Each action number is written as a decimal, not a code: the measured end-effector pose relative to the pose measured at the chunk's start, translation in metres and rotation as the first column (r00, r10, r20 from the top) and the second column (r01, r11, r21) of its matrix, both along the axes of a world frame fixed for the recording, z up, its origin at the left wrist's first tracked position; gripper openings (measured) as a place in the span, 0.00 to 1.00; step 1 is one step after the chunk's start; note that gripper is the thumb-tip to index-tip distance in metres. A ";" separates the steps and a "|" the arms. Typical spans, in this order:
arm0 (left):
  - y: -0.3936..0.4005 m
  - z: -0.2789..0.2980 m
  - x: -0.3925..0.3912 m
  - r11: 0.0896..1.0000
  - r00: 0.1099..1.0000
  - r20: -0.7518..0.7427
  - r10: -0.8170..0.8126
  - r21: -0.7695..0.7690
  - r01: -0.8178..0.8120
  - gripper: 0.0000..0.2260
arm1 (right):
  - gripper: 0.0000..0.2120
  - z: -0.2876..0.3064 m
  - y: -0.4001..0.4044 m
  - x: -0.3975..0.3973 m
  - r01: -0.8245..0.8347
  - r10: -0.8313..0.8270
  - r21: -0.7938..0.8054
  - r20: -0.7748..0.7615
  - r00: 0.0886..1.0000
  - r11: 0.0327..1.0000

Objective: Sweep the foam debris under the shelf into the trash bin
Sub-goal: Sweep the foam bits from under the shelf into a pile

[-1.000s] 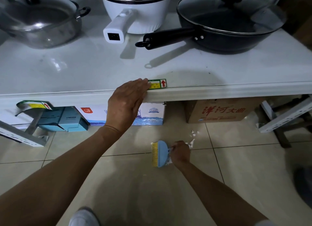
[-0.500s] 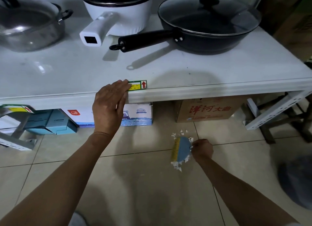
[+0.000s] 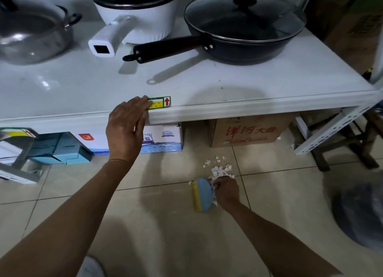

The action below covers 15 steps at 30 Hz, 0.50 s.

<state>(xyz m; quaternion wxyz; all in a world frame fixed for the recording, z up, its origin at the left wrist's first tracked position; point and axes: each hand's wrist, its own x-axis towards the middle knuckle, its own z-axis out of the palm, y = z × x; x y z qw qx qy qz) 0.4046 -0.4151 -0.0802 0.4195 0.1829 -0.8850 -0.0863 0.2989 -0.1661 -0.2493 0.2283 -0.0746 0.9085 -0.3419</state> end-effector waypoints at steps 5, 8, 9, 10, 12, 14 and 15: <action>0.001 0.000 0.001 1.000 1.000 0.001 -0.009 -0.007 0.009 0.12 | 0.10 0.010 0.035 -0.044 0.037 -0.028 0.110 -0.080 0.996 0.993; 0.001 0.001 0.002 1.000 1.000 0.012 -0.020 -0.007 0.020 0.13 | 0.11 0.014 0.056 -0.061 0.045 -0.027 0.156 -0.113 0.993 0.987; 0.001 0.001 0.001 1.000 1.000 0.012 -0.023 -0.007 0.023 0.13 | 0.10 0.016 0.061 -0.065 0.045 -0.025 0.162 -0.125 0.992 0.986; 0.000 0.001 0.002 1.000 1.000 0.013 -0.024 -0.007 0.024 0.13 | 0.10 0.017 0.064 -0.068 0.041 -0.019 0.165 -0.131 0.991 0.985; 0.000 0.001 0.001 1.000 0.999 0.015 -0.029 -0.010 0.029 0.13 | 0.11 0.020 0.064 -0.072 0.020 0.003 0.173 -0.136 0.991 0.985; 0.000 0.000 0.001 0.999 0.999 0.008 -0.031 -0.019 0.031 0.12 | 0.12 0.023 0.055 -0.072 0.018 0.003 0.145 -0.149 0.989 0.989; -0.001 -0.001 0.001 0.999 0.999 0.002 -0.033 -0.024 0.033 0.12 | 0.12 0.024 0.047 -0.070 0.022 -0.003 0.124 -0.151 0.989 0.992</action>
